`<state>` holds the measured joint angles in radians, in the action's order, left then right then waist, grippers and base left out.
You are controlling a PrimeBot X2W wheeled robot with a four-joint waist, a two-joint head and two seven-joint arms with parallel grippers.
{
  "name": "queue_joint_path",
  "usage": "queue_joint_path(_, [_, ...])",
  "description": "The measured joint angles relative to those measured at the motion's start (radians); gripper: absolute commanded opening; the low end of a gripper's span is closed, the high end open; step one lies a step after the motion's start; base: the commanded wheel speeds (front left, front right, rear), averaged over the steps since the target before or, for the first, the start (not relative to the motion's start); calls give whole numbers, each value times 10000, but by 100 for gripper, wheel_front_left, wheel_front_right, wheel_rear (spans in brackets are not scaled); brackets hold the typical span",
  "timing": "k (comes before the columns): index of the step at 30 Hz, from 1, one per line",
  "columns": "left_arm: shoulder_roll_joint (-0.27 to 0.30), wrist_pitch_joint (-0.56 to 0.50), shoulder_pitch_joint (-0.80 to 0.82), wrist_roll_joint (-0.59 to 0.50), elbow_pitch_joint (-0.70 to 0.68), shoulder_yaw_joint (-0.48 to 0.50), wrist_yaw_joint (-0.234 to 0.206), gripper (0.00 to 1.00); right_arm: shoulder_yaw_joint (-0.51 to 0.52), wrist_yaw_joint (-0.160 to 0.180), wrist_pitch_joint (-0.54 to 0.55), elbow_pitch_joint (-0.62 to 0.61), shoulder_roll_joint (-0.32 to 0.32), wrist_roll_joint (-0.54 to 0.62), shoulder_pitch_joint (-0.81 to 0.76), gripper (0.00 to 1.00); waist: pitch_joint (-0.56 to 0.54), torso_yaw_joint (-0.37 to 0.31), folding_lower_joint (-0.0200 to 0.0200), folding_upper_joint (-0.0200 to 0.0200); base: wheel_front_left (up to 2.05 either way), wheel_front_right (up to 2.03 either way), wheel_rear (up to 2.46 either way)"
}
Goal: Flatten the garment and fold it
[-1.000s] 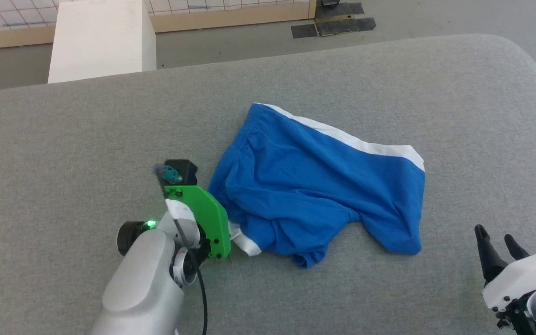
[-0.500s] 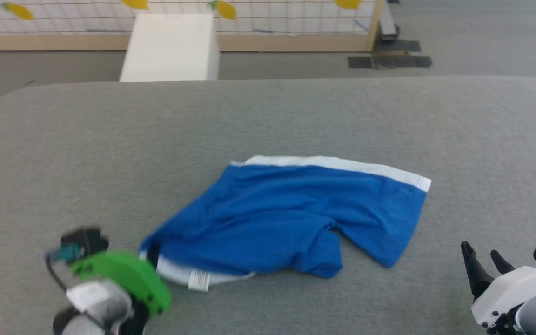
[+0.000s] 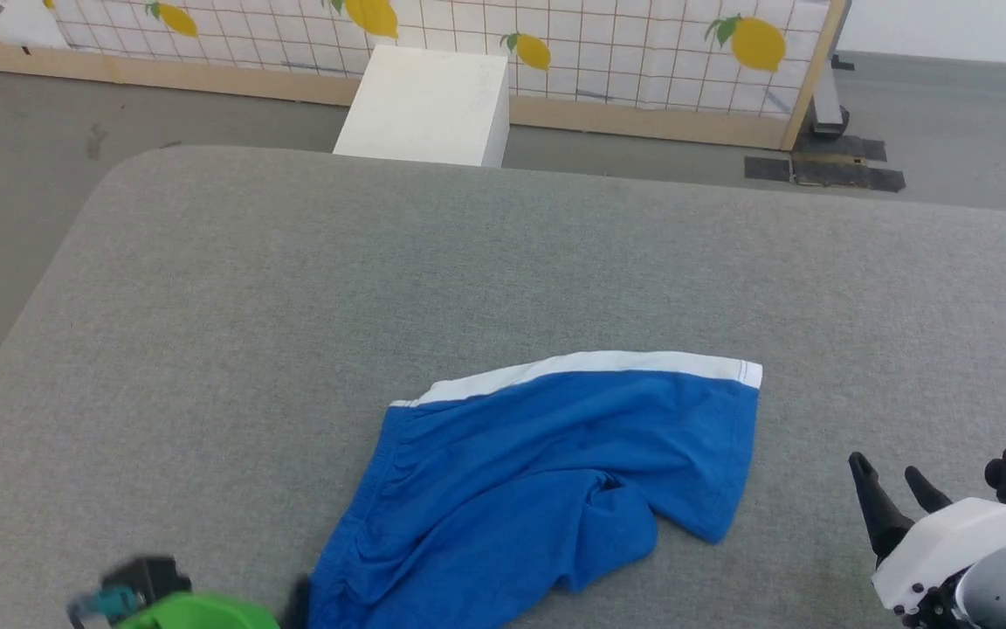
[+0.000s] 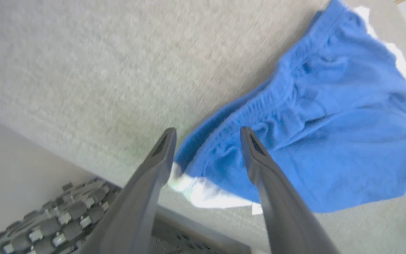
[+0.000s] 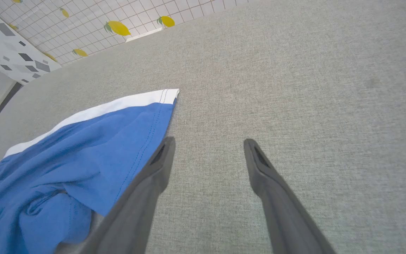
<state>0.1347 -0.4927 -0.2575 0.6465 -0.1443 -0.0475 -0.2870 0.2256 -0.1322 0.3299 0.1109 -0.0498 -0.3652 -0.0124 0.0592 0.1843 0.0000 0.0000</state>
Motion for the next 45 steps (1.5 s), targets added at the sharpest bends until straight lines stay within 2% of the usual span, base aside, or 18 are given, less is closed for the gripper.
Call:
queue_joint_path(4, [698,288,1301,-673,-268,19,194,100,61,0,0,-40,0,2,0,100,61,-113,0,0,0,0,0])
queue_joint_path(7, [1175,320,2847,-1151,-142,-347,648,100,69,0,0,-46,-2,2,7,100,181,-315,0,0,0,0,0])
queue_joint_path(13, [1231,-646,5102,-1453,1609,-1722,1570,100,-40,2,0,6,-2,-59,120,100,463,-812,0,0,0,0,0])
queue_joint_path(15, [1185,-880,5594,-1465,2291,-1931,1716,100,-54,0,-2,10,2,-61,198,100,574,-1001,0,0,0,0,0])
queue_joint_path(20, [1248,-1735,6245,-1801,3983,-2238,1572,100,-65,0,-4,6,-2,-56,339,100,883,-1500,0,0,0,0,0])
queue_joint_path(28, [1264,-2113,6335,-1812,4934,-2261,1275,100,36,0,-15,-2,-4,-44,344,100,1377,-1920,1,0,0,0,0])
queue_joint_path(29, [1241,-2109,6339,-1779,4941,-2251,1275,74,31,0,-15,0,-4,-44,344,100,1417,-1933,1,0,0,0,0])
queue_joint_path(30, [1220,-2050,6344,-1758,4932,-2242,1277,0,15,0,-17,2,-6,-44,349,100,1445,-1926,1,0,0,0,0])
queue_joint_path(35, [1022,-1174,6371,-1432,5005,-2038,1557,0,-159,0,-12,-17,-6,-44,487,100,1485,-1756,1,0,0,0,0])
queue_joint_path(39, [593,-33,6162,-1057,4677,-1607,1572,0,-389,0,316,-288,-2,92,965,100,1484,-1625,1,0,0,0,0])
queue_joint_path(45, [391,648,5265,-909,3655,-1407,1450,0,-1018,0,1856,-265,-12,1174,2923,100,1566,-1573,0,0,0,0,0])
